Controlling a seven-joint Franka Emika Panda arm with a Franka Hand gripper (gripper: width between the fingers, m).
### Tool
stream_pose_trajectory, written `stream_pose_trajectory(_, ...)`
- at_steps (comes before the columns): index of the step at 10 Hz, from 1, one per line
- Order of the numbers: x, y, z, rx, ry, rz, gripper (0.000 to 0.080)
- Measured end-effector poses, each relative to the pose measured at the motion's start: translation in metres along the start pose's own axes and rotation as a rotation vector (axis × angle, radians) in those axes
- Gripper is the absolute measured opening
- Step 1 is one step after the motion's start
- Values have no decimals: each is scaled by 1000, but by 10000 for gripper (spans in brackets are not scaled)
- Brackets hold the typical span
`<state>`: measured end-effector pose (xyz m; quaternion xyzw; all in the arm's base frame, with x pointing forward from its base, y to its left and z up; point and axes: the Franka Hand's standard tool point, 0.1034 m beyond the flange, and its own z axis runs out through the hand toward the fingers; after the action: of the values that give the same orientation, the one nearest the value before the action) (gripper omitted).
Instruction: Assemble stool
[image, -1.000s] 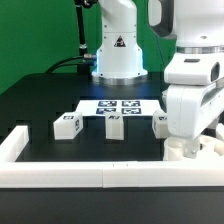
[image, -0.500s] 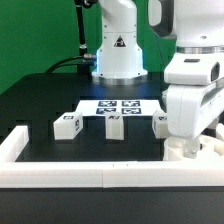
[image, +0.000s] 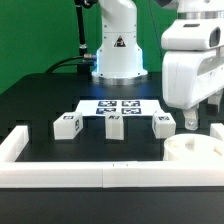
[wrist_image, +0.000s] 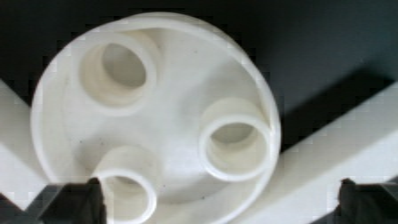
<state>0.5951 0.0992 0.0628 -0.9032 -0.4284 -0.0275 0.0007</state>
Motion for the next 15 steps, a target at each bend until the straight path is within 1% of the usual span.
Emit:
stream_pose_trajectory(3,1,-1,1,4,2,180,649)
stream_pose_trajectory(4,0,-2,2,2,4,278,649)
stream_pose_trajectory(5,-7,-4,5,0,-1,373,649)
stream_pose_trajectory(6,-17,-4,4,3,-7,484,649)
stream_pose_trajectory(7,-32,-7,10,9,-22,581,649)
stream_pose_trajectory(8,-43,-7,15,19,-27,659,649)
stream_pose_trajectory(9,-45,-6,16,46,1,793,649)
stream_pose_trajectory(11,-39,-10,16,57,3,927,649)
stream_pose_trajectory(12,-42,-12,17,67,-11,962,649)
stream_pose_trajectory(13,-56,-16,16,109,-109,911,649)
stream_pose_trajectory(14,-52,-13,9,98,-122,909,649)
stream_pose_trajectory(15,-53,-18,6,104,-156,886,649)
